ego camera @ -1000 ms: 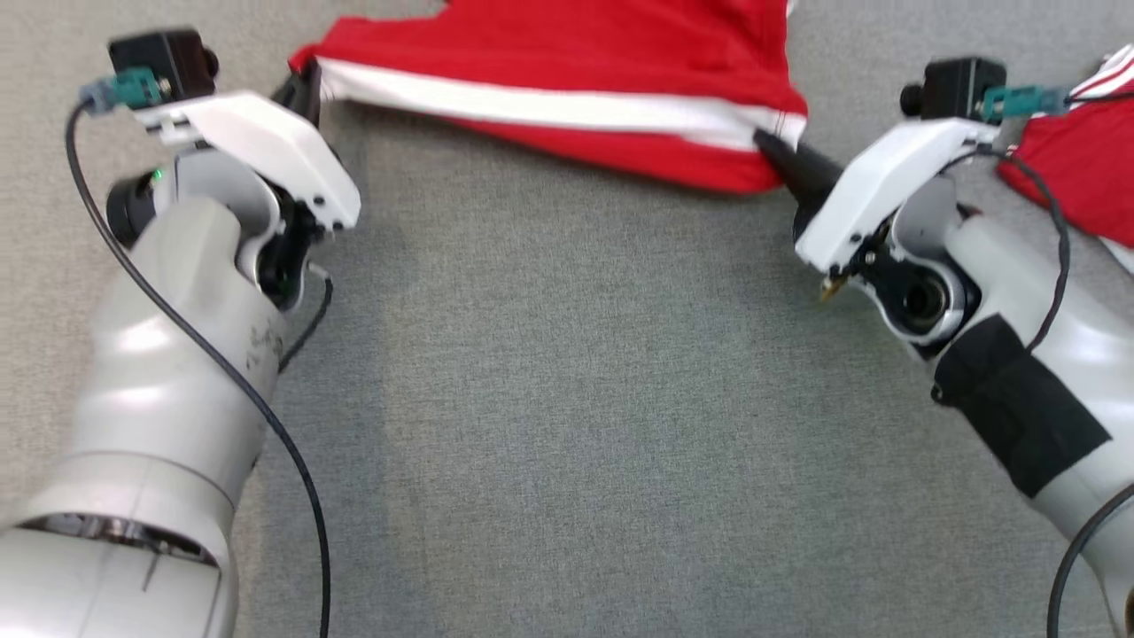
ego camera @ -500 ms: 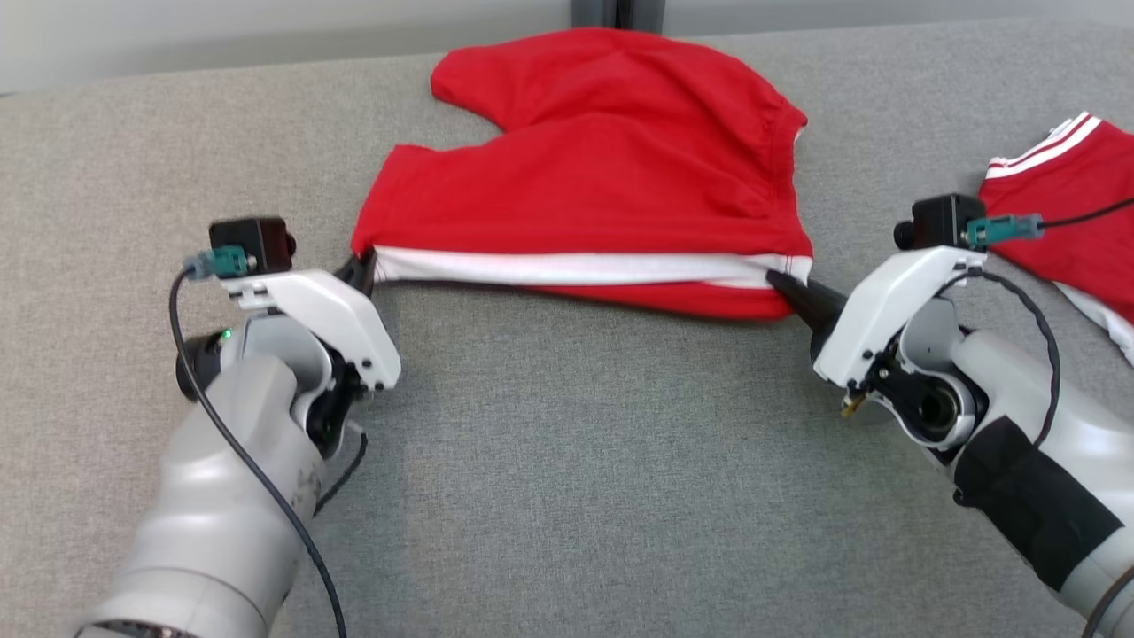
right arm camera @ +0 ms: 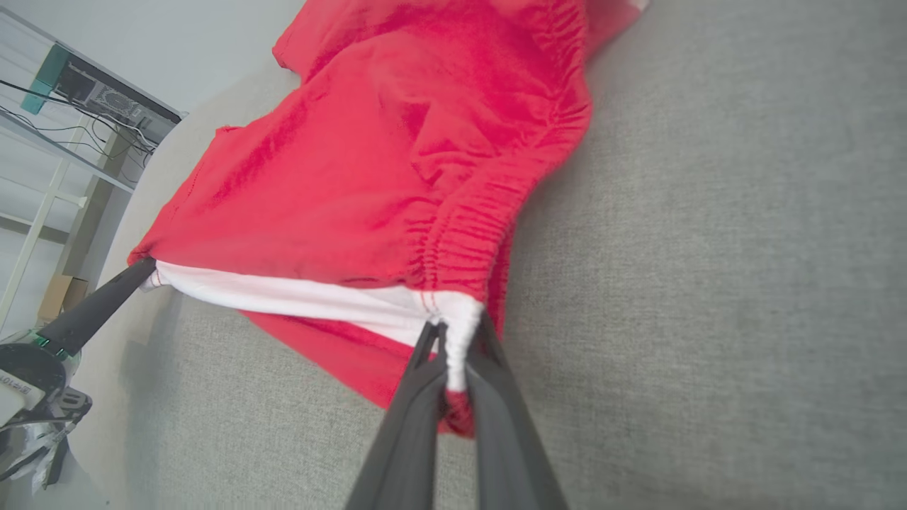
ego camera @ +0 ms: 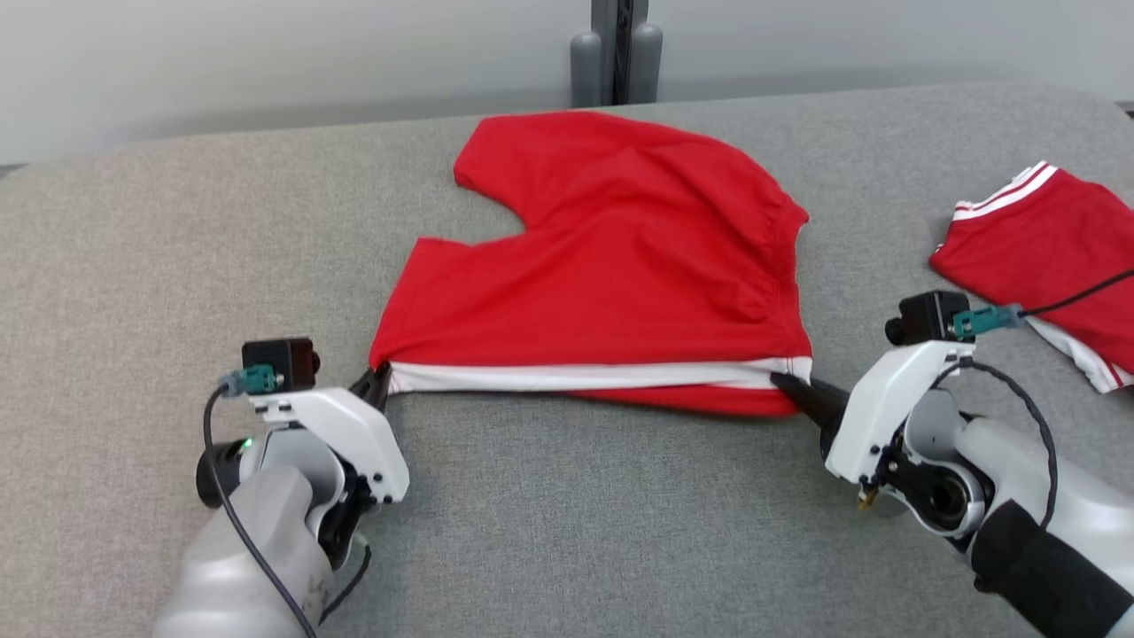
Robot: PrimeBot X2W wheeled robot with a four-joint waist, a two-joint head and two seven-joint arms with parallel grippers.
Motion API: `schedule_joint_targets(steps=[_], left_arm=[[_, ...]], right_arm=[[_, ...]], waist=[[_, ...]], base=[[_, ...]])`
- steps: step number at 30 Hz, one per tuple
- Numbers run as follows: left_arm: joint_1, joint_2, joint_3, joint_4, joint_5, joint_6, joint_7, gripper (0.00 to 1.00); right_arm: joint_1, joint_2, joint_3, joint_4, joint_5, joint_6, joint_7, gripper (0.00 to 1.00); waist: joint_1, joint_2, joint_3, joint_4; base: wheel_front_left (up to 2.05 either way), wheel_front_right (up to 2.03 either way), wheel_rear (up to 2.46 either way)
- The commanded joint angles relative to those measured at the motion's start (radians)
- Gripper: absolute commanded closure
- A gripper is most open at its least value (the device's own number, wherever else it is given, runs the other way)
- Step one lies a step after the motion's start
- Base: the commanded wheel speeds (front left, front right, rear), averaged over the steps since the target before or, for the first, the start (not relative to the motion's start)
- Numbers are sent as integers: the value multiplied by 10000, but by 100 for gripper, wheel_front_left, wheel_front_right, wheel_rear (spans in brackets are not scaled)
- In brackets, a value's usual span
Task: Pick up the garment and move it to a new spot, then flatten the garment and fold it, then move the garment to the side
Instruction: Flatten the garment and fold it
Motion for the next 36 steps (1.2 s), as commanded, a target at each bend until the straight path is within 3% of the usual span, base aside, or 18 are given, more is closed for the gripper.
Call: schedule_joint_targets(steps=[1, 15, 36], left_arm=[[178, 109, -53, -30, -37, -11, -74, 100], [1517, 469, -1013, -702, -280, -10, -158, 100], [2922, 923, -1294, -1957, -556, 27, -779, 100]], right_arm=[[205, -144, 52, -27, -12, 2, -74, 100], [1215, -708, 984, -773, -144, 2, -550, 100], [2234, -1379, 1108, -2209, 164, 3, -1911, 100]], waist=[[-1, 0, -121, -17], [-1, 0, -687, -97], [-1, 0, -1378, -180]], base=[[0, 0, 0], [0, 0, 0], [0, 0, 0]])
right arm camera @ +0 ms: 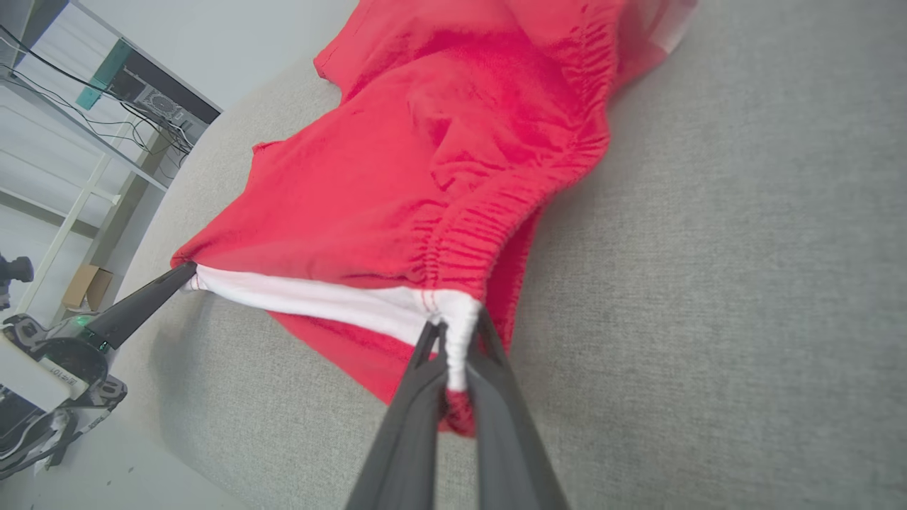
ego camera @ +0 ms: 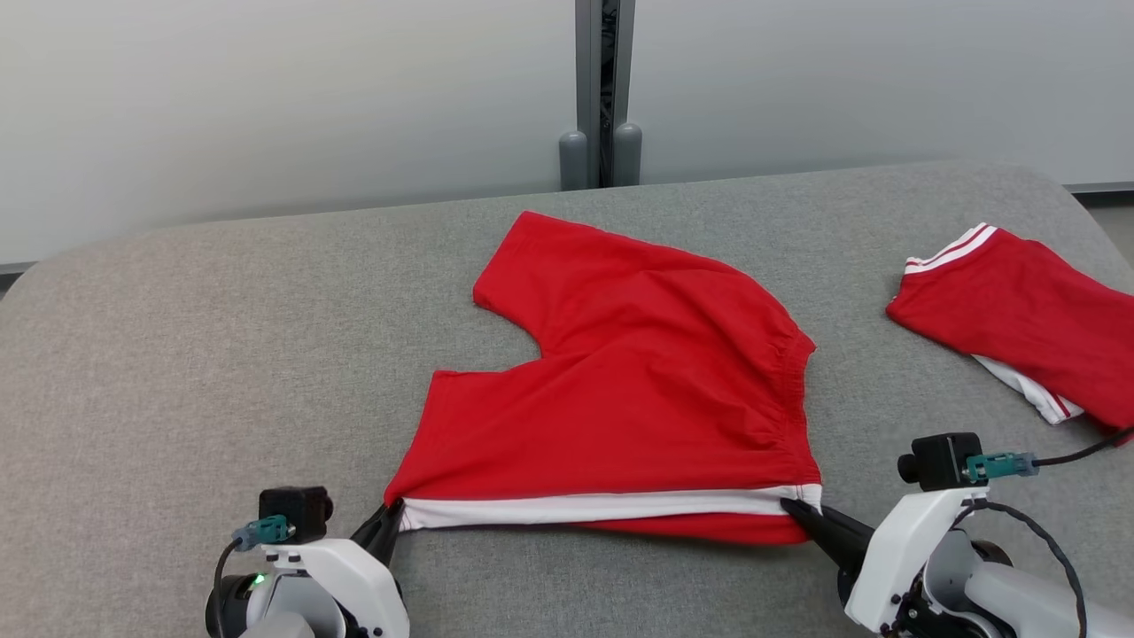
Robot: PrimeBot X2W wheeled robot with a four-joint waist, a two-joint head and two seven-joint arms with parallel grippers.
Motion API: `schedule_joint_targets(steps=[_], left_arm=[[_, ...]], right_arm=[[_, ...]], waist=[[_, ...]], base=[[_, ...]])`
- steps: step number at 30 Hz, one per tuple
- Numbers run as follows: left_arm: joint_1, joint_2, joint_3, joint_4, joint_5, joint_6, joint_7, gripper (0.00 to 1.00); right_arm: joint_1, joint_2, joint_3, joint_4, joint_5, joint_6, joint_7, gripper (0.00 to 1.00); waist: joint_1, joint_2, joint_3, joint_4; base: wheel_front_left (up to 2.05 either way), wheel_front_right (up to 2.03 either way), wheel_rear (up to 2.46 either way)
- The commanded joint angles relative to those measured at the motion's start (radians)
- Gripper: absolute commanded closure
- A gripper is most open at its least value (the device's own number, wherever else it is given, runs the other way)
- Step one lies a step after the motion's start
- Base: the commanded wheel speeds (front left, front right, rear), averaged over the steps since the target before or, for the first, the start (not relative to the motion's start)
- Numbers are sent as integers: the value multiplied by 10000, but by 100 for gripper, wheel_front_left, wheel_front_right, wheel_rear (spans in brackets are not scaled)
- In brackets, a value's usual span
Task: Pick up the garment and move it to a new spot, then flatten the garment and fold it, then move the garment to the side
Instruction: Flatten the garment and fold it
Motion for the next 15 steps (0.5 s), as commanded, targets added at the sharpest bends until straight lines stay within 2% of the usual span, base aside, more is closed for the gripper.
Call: schedule_joint_targets(steps=[1, 8, 15], left_arm=[[153, 170, -26, -99, 94, 57, -9, 100], [736, 611, -440, -1011, 382, 291, 349, 100], [1368, 1162, -539, -2244, 418, 719, 707, 100]], right_arm=[[159, -82, 27, -48, -47, 4, -119, 100], [532, -177, 263, -214, -68, 5, 53, 100], [891, -174, 388, -315, 50, 5, 223, 100]], waist=[[0, 0, -23, -3], [0, 0, -61, 52], [0, 0, -193, 84]], base=[[0, 0, 0], [0, 0, 0], [0, 0, 0]])
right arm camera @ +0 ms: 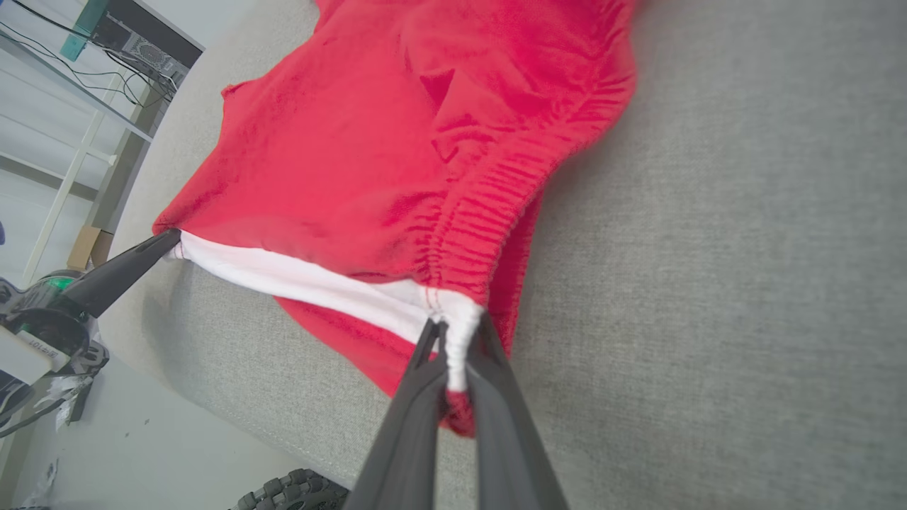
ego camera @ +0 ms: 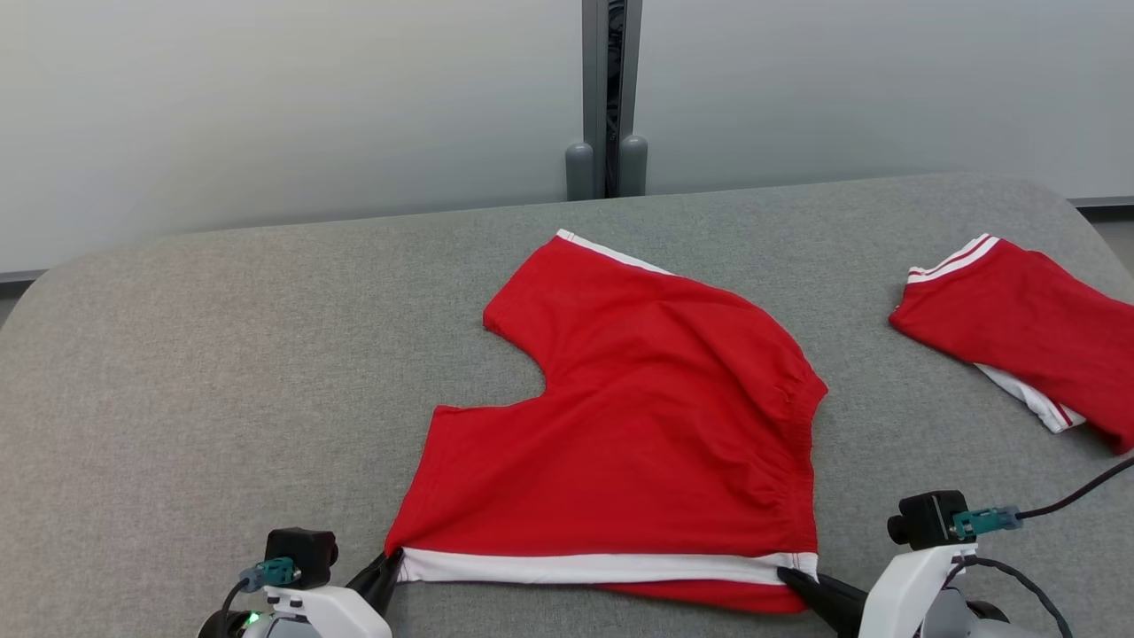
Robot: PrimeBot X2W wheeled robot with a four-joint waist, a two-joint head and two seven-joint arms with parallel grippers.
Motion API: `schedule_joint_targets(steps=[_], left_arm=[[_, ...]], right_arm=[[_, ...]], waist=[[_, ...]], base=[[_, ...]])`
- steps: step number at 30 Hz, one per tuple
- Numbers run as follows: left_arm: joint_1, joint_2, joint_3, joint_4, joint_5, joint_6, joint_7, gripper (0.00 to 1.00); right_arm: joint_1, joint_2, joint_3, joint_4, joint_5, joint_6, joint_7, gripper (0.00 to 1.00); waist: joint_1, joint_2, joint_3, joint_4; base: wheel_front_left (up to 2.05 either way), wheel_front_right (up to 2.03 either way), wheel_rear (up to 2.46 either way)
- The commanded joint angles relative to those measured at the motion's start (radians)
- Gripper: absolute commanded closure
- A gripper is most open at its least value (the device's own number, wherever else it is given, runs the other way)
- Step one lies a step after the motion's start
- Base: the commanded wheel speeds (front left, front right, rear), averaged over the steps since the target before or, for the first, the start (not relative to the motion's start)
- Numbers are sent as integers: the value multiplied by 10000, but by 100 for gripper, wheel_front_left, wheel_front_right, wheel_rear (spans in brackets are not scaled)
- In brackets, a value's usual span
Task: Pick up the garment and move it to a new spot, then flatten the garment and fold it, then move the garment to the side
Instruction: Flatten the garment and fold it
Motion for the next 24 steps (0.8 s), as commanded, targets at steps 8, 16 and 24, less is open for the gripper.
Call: schedule_joint_targets(steps=[8, 16, 24], left_arm=[[572, 625, 179, -1620, -61, 669, 178, 100], [493, 1077, 524, -2987, -342, 1055, 550, 100], [-300, 1548, 822, -3918, -471, 1365, 1372, 100]], right_arm=[[175, -82, -45, -188, 70, 5, -191, 100], [-77, -136, -378, -453, 153, 5, -697, 100], [-440, -95, -812, -744, 168, 5, -1172, 100]], waist=[[0, 0, 14, 38], [0, 0, 192, 51], [0, 0, 558, -134]], base=[[0, 0, 0], [0, 0, 0], [0, 0, 0]])
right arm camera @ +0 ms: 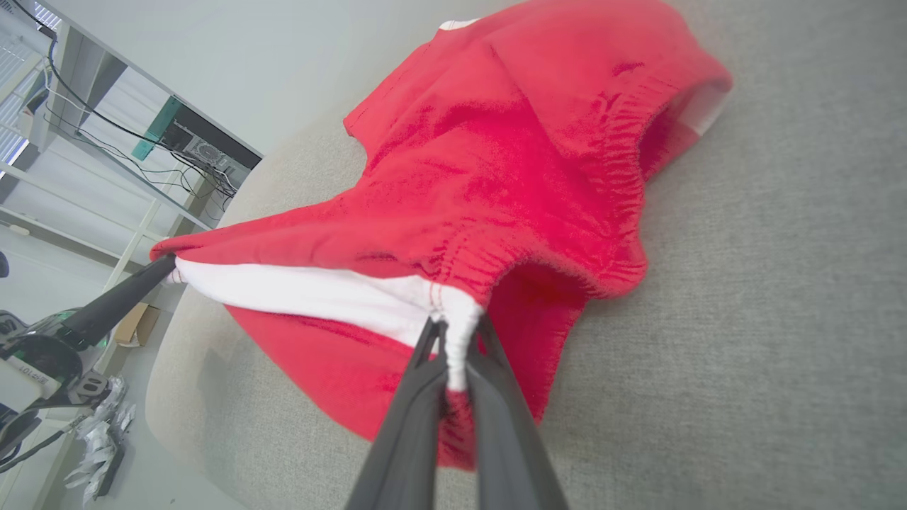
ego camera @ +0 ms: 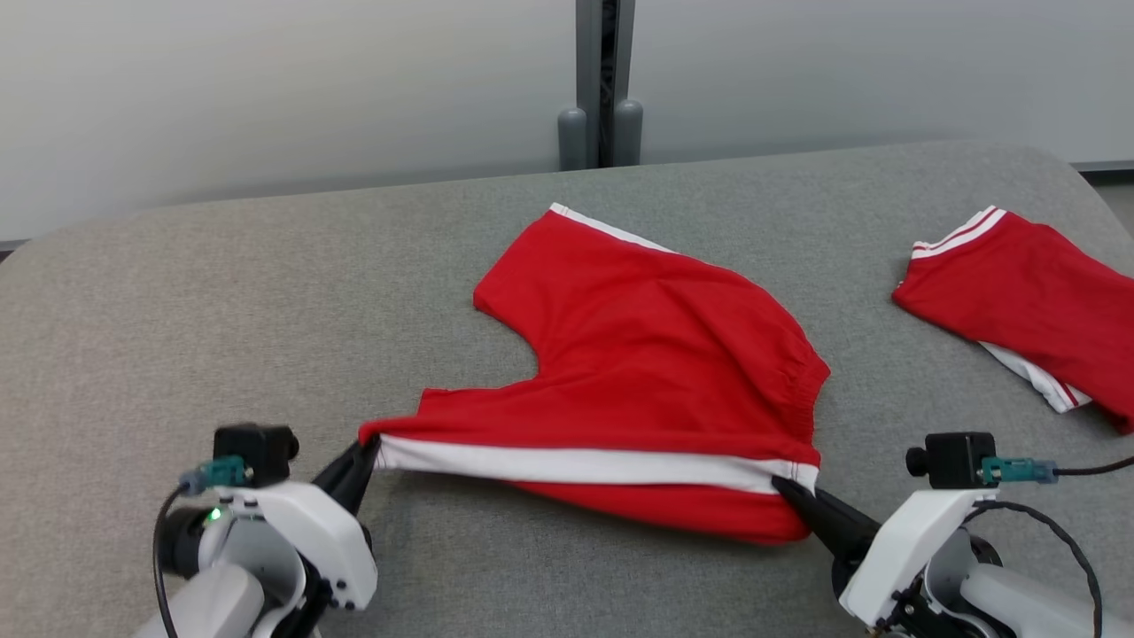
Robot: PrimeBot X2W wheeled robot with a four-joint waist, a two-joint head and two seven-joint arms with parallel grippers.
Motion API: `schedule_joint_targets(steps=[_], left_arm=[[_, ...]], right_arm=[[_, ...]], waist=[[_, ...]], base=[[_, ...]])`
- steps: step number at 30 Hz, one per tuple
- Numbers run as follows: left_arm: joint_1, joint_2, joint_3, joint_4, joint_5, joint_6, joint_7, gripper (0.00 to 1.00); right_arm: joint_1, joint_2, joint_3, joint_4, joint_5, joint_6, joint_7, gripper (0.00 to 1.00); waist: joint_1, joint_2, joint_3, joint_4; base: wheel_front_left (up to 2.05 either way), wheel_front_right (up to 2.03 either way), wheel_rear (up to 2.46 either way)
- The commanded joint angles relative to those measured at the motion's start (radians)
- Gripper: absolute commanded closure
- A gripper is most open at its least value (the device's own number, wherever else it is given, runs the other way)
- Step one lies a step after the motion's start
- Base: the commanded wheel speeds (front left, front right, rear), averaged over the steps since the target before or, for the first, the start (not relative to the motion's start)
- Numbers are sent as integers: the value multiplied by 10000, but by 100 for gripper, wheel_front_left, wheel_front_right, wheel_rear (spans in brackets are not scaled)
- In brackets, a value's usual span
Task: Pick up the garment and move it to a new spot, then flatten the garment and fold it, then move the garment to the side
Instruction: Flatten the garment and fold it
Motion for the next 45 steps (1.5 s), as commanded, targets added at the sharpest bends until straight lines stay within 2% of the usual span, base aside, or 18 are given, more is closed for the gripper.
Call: schedule_joint_targets(steps=[1, 6, 16, 28, 39, 45], left_arm=[[-337, 109, 97, -174, 17, 97, 77, 100], [-871, 126, 173, -488, 109, 240, 317, 100], [-2706, -451, 439, -87, 191, 373, 384, 100], [-4683, -1378, 781, 2040, 84, 169, -65, 100], [-6466, -1892, 894, 4412, 175, -192, -474, 100], [-7191, -2033, 686, 5308, 410, -423, -554, 100]], right_arm=[[-179, -2, -95, -59, -45, 5, -132, 100], [-484, 129, -249, -153, -161, 5, -280, 100], [-1401, 542, -822, -115, -385, 5, -606, 100], [-2131, 1389, -1688, 421, -358, 5, -772, 100], [-2559, 2211, -3095, 887, -2, 5, -799, 100], [-2681, 2601, -3342, 1027, -310, 5, -803, 100]], waist=[[0, 0, 128, -116], [0, 0, 379, -314], [0, 0, 1275, -761], [0, 0, 2313, -1392], [0, 0, 3213, -1895], [0, 0, 3502, -2089]], base=[[0, 0, 0], [0, 0, 0], [0, 0, 0], [0, 0, 0], [0, 0, 0], [0, 0, 0]])
